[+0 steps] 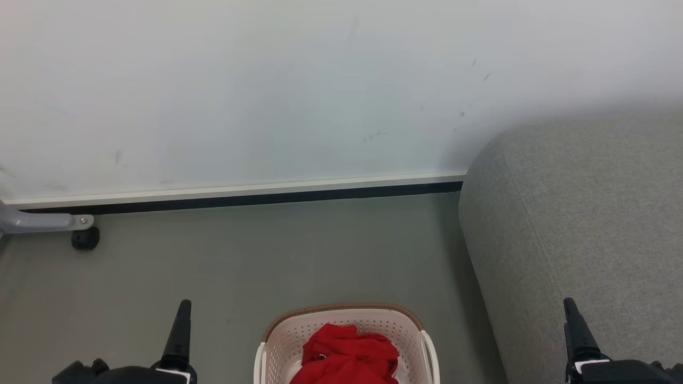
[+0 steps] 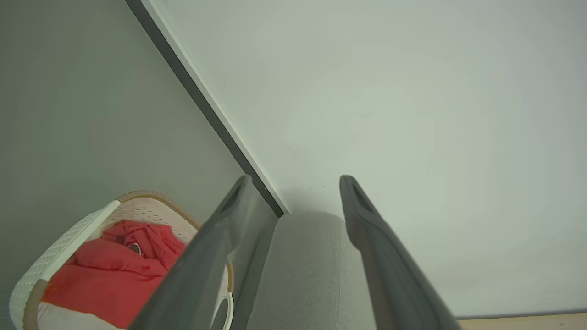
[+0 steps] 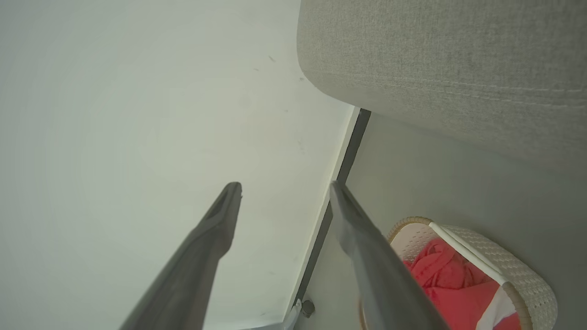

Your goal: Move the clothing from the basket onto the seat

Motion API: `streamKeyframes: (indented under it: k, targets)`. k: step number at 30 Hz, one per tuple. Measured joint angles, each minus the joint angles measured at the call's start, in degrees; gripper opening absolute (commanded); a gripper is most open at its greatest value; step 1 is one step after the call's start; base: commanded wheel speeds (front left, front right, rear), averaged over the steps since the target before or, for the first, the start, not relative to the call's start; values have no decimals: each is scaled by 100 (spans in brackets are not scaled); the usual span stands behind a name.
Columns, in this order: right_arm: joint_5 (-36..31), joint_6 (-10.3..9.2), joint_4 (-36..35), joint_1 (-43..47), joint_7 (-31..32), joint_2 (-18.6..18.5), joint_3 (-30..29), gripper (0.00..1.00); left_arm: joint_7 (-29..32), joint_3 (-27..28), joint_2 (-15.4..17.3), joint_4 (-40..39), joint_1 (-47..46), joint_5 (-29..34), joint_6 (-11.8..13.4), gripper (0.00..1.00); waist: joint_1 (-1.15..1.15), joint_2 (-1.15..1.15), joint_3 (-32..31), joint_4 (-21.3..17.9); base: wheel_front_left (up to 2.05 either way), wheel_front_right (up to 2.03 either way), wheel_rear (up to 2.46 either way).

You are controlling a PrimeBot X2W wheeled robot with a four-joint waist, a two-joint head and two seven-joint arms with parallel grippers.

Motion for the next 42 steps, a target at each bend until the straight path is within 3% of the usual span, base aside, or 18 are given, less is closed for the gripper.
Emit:
streamKeyframes:
  k: [21,42]
  targets:
    - [-2029,-300,-183,-6,-454,-344,865,100,-435,-487,285,-190,-13,2373,305,100,0,0,-62,-17,0,0,0]
    - [-3645,-557,-247,50,-867,-531,1468,100,-862,-625,300,-264,210,4477,603,100,0,0,-125,-34,0,0,0]
